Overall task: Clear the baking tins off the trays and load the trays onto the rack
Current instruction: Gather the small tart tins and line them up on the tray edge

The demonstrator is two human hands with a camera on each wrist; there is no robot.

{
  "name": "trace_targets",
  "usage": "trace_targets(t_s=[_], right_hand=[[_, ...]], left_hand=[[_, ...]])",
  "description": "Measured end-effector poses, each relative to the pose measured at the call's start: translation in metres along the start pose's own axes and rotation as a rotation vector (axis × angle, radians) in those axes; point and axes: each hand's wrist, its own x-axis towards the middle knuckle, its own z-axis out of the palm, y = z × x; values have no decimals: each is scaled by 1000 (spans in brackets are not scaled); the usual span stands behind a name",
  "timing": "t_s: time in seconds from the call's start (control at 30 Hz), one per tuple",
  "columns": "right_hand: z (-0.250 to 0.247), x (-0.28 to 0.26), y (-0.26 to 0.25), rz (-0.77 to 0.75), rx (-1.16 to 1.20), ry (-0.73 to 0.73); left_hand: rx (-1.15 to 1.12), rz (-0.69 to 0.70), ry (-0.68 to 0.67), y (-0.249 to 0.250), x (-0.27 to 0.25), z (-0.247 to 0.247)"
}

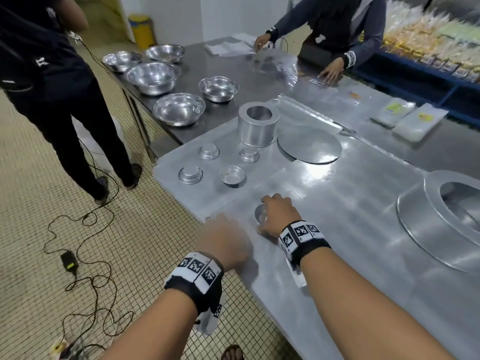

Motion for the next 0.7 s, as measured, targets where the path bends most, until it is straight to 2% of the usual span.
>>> trace_targets(t_s=[0.17, 0.43, 0.7], right_hand=[[2, -26, 12, 32, 61, -63], [-3, -102, 64, 60, 147, -23], [-6, -192, 141, 285, 239, 56]], left_hand=[[-3, 31, 10, 9, 0, -1], [-1, 160, -77, 48, 1, 7], [-4, 406, -157, 130, -1, 32]])
